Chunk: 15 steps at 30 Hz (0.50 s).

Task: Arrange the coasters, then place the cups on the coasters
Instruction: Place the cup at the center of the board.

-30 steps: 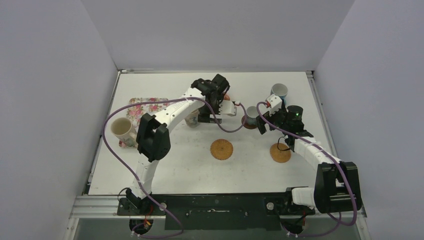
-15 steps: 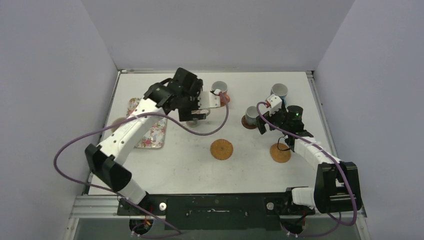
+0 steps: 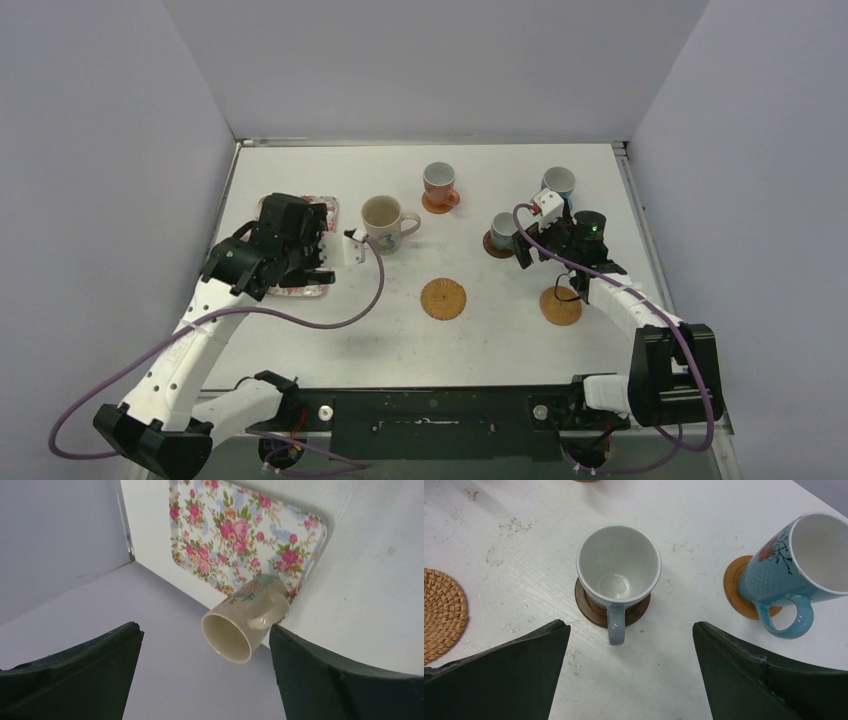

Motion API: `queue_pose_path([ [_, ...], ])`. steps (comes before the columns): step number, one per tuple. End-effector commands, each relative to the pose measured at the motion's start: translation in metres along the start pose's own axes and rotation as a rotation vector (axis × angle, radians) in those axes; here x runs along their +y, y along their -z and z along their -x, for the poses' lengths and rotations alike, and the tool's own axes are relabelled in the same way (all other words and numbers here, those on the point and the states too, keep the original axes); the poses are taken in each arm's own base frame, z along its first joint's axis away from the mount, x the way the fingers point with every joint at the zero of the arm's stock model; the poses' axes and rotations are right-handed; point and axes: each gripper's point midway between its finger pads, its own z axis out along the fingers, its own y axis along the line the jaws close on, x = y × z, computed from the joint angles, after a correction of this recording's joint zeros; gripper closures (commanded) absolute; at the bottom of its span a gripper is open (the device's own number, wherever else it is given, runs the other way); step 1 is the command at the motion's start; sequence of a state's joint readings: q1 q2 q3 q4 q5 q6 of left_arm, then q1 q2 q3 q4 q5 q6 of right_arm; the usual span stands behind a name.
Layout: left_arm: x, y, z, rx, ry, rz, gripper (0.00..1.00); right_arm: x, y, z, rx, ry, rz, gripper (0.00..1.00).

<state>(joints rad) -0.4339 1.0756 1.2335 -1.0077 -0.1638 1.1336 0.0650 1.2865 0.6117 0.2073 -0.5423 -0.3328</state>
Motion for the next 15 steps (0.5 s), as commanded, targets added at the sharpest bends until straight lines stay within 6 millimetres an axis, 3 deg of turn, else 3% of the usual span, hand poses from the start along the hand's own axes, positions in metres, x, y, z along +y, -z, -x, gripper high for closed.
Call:
queue_pose_path([
  [1,-0.016,0.005,-0.041,0.168,-0.115,-0.016,0.03,-0.010,-0.001,0.023,-0.061,0.035,-0.015,0.00],
  [11,-0.052,-0.030,-0.097,0.306,-0.213,-0.211,0.03,-0.010,0.003,0.027,-0.072,0.040,-0.023,0.00],
  [15,-0.054,-0.049,-0.109,0.317,-0.223,-0.211,0.03,-0.010,0.003,0.027,-0.072,0.040,-0.022,0.00],
])
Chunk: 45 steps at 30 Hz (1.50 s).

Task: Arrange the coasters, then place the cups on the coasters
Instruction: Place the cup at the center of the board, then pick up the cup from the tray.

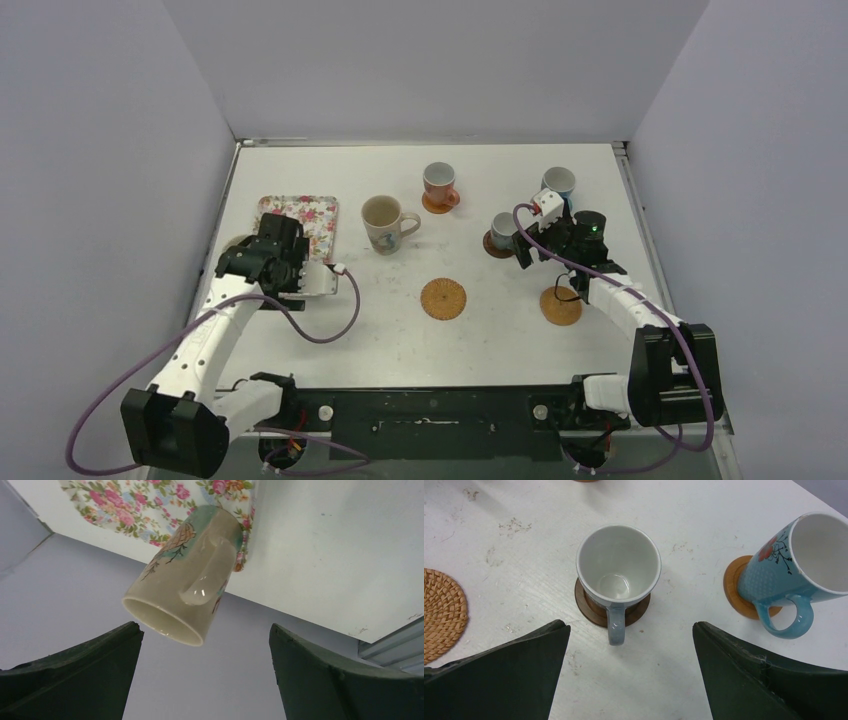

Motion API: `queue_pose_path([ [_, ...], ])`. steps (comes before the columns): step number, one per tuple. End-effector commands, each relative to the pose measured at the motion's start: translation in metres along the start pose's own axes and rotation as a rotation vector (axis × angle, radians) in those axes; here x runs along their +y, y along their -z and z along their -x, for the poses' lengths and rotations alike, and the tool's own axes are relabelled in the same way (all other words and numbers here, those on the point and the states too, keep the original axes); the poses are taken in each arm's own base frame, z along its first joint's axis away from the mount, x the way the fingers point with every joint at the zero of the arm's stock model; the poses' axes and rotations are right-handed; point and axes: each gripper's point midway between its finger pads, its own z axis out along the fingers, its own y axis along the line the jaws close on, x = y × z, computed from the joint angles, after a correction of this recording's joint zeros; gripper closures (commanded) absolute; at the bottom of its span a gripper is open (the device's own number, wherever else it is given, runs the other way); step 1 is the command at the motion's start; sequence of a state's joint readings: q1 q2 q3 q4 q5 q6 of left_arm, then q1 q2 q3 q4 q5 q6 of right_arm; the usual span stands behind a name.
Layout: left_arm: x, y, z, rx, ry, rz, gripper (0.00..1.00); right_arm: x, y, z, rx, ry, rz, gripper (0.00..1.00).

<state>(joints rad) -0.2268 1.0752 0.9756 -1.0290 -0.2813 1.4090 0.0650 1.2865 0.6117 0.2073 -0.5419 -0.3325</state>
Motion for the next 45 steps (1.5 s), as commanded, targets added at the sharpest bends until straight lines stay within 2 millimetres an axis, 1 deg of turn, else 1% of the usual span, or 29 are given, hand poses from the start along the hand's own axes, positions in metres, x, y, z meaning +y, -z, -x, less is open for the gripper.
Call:
queue_pose_path([
  [1,0.009,-0.021,-0.004,0.006,-0.055,0.018,0.03,-0.010,0.003,0.027,-0.072,0.040,-0.021,0.00],
  [4,0.010,-0.035,-0.004,0.009,-0.056,0.009,0.04,-0.010,0.003,0.027,-0.071,0.040,-0.021,0.00],
  [7,0.016,-0.046,-0.004,0.019,-0.055,0.026,0.06,-0.010,0.002,0.027,-0.071,0.040,-0.021,0.00],
  [11,0.021,-0.054,-0.003,0.012,-0.056,0.037,0.14,-0.011,0.002,0.026,-0.069,0.039,-0.024,0.00],
  [13,0.023,-0.058,-0.003,0.015,-0.063,0.047,0.23,-0.010,0.002,0.026,-0.069,0.039,-0.022,0.00],
  [16,0.025,-0.063,-0.001,0.009,-0.072,0.064,0.41,-0.011,0.002,0.026,-0.067,0.039,-0.022,0.00],
  [21,0.025,-0.068,0.002,-0.005,-0.075,0.065,0.64,-0.010,0.002,0.026,-0.068,0.039,-0.022,0.00],
  [22,0.025,-0.068,0.002,-0.006,-0.076,0.062,0.66,-0.010,0.003,0.027,-0.070,0.040,-0.023,0.00],
  [24,0.025,-0.068,0.004,-0.014,-0.075,0.055,0.67,-0.011,0.003,0.027,-0.069,0.039,-0.024,0.00],
  [27,0.023,-0.069,0.006,-0.030,-0.072,0.038,0.73,-0.011,0.002,0.027,-0.069,0.039,-0.023,0.00],
  [28,0.023,-0.069,0.008,-0.037,-0.069,0.036,0.78,-0.010,0.002,0.027,-0.069,0.040,-0.022,0.00],
  [29,0.024,-0.069,0.009,-0.045,-0.067,0.035,0.93,-0.010,0.002,0.027,-0.069,0.040,-0.022,0.00],
  [30,0.025,-0.069,0.011,-0.052,-0.064,0.037,1.00,-0.011,0.002,0.027,-0.070,0.040,-0.023,0.00],
  [35,0.031,-0.067,0.016,-0.087,-0.049,0.053,1.00,-0.011,0.003,0.027,-0.069,0.040,-0.024,0.00],
  [38,0.040,-0.063,0.017,-0.094,-0.034,0.069,1.00,-0.011,0.003,0.026,-0.068,0.039,-0.025,0.00],
  [41,0.057,-0.055,0.019,-0.108,0.008,0.115,1.00,-0.011,0.002,0.026,-0.068,0.039,-0.023,0.00],
  [43,0.073,-0.048,0.019,-0.116,0.033,0.167,1.00,-0.010,0.002,0.026,-0.067,0.039,-0.022,0.00],
  [45,0.083,-0.042,0.017,-0.113,0.041,0.206,1.00,-0.011,0.003,0.026,-0.069,0.039,-0.023,0.00],
])
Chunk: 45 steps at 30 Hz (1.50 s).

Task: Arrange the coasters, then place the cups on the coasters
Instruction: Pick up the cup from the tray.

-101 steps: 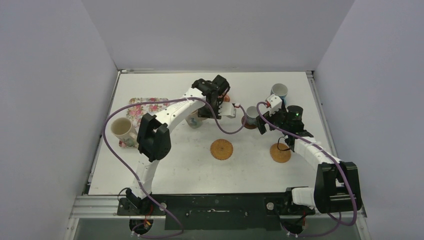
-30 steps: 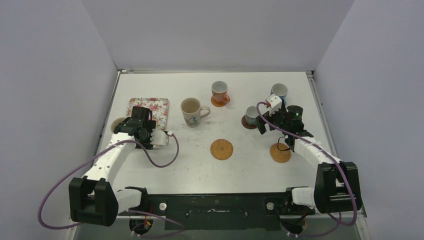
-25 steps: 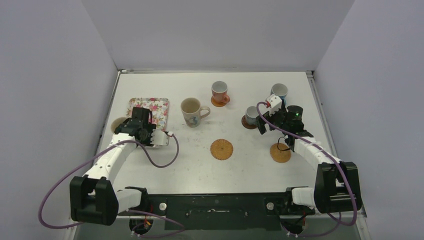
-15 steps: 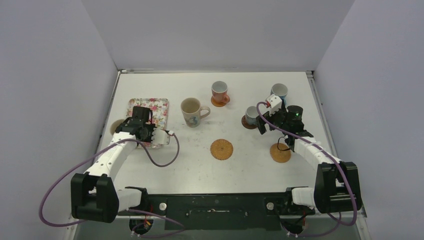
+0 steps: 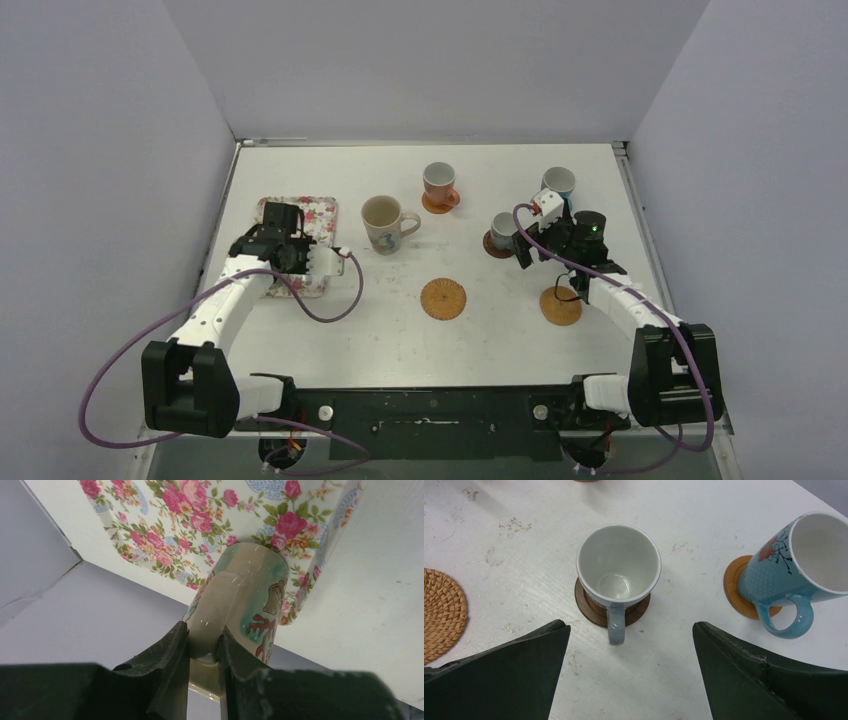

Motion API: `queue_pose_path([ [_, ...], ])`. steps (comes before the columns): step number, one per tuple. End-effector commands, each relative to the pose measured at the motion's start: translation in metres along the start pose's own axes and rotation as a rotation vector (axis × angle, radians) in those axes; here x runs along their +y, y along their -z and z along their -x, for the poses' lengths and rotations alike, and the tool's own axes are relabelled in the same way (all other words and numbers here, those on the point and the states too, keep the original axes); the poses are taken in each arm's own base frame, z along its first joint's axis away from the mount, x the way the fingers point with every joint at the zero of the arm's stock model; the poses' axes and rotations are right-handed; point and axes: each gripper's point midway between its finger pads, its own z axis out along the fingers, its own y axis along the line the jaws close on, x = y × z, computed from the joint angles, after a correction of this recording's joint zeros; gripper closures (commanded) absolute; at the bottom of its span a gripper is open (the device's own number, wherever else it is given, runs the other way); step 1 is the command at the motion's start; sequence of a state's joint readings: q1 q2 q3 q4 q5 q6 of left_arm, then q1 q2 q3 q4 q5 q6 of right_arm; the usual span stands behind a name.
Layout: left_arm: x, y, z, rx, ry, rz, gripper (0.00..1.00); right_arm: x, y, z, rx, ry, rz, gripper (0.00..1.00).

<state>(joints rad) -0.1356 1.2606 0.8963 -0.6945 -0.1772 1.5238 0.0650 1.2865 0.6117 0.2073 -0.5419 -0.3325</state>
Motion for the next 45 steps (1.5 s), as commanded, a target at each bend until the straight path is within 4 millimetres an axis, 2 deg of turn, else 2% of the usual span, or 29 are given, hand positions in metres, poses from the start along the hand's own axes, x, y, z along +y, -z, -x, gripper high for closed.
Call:
queue_pose_path([
  [1,0.054,0.026,0.004,-0.040,0.058,0.180,1.00,-0.011,0.003,0.027,-0.069,0.040,-0.024,0.00],
  [6,0.064,0.036,0.002,-0.023,0.062,0.220,1.00,-0.011,0.003,0.027,-0.071,0.042,-0.024,0.00],
  [12,0.067,0.042,0.006,-0.001,0.052,0.249,1.00,-0.011,0.003,0.026,-0.069,0.041,-0.023,0.00],
  [19,0.069,0.067,0.035,-0.016,-0.005,0.275,1.00,-0.011,0.001,0.026,-0.065,0.039,-0.023,0.00],
  [27,0.061,0.097,0.065,-0.023,-0.073,0.272,1.00,-0.011,0.002,0.026,-0.066,0.039,-0.024,0.00],
  [34,0.039,0.090,0.083,-0.031,-0.110,0.216,1.00,-0.012,0.002,0.026,-0.067,0.040,-0.029,0.00],
  [41,0.028,0.093,0.123,-0.116,-0.102,0.142,1.00,-0.014,0.000,0.024,-0.057,0.038,-0.034,0.00],
  [45,0.022,0.082,0.144,-0.118,-0.096,0.125,1.00,-0.014,0.001,0.024,-0.058,0.041,-0.038,0.00],
])
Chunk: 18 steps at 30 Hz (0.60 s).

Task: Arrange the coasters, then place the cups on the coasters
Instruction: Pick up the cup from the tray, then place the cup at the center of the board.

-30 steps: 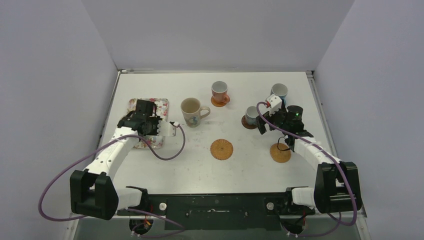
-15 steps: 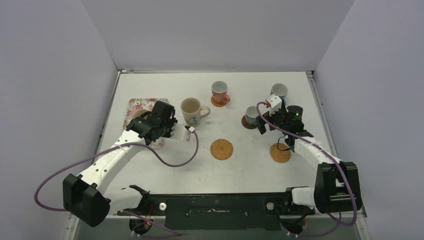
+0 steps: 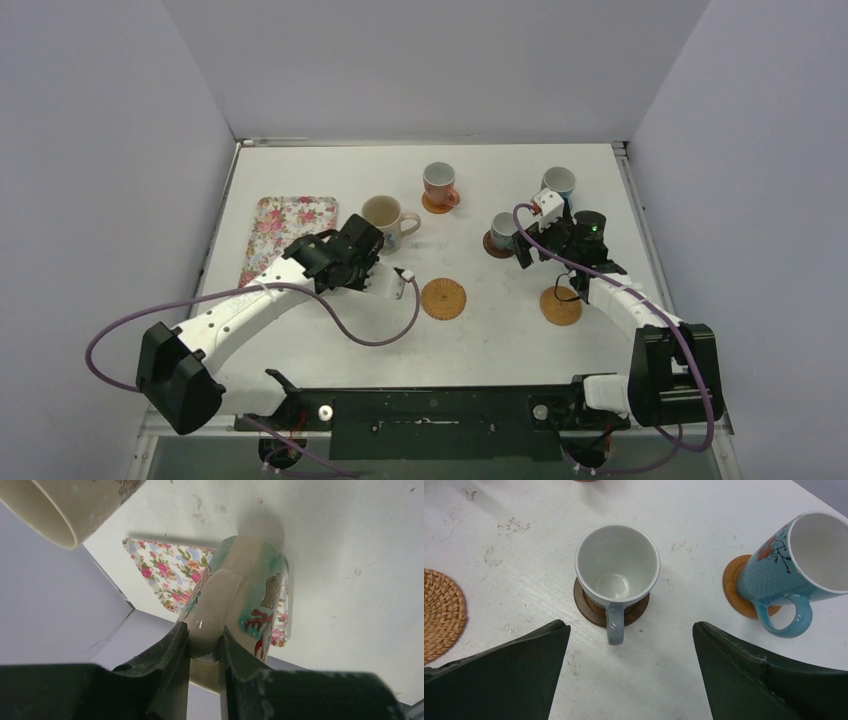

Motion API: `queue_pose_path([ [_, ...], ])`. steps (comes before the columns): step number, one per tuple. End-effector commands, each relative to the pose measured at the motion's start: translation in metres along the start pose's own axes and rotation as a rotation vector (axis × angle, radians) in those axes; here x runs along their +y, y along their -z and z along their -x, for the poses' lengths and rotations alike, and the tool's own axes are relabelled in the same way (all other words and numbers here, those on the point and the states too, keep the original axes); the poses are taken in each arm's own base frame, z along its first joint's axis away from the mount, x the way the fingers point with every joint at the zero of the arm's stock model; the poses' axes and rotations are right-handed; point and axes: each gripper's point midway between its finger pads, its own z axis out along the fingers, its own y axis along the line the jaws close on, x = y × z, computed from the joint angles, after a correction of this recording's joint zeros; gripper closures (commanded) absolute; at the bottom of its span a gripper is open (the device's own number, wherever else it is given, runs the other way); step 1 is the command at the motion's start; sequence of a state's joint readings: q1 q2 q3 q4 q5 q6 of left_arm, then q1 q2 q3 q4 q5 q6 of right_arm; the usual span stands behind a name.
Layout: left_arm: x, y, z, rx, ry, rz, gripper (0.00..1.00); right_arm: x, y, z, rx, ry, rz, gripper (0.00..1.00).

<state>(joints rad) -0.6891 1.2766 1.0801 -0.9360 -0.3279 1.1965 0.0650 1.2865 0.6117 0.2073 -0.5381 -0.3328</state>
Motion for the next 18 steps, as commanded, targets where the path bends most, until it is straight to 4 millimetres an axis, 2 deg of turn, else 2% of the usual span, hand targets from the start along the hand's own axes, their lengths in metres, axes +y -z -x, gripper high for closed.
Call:
queue_pose_path([
  [1,0.028,0.008,0.017,0.009,0.066,0.100,1.00,-0.013,0.001,0.024,-0.060,0.041,-0.036,0.00],
  [6,0.028,-0.009,0.025,0.106,0.091,0.109,1.00,-0.014,0.001,0.024,-0.059,0.041,-0.036,0.00],
  [9,0.025,-0.014,0.038,0.104,0.094,0.091,1.00,-0.014,0.001,0.024,-0.058,0.040,-0.036,0.00],
  [18,0.033,-0.010,0.082,-0.020,0.125,0.018,1.00,-0.014,0.000,0.023,-0.054,0.039,-0.036,0.00],
])
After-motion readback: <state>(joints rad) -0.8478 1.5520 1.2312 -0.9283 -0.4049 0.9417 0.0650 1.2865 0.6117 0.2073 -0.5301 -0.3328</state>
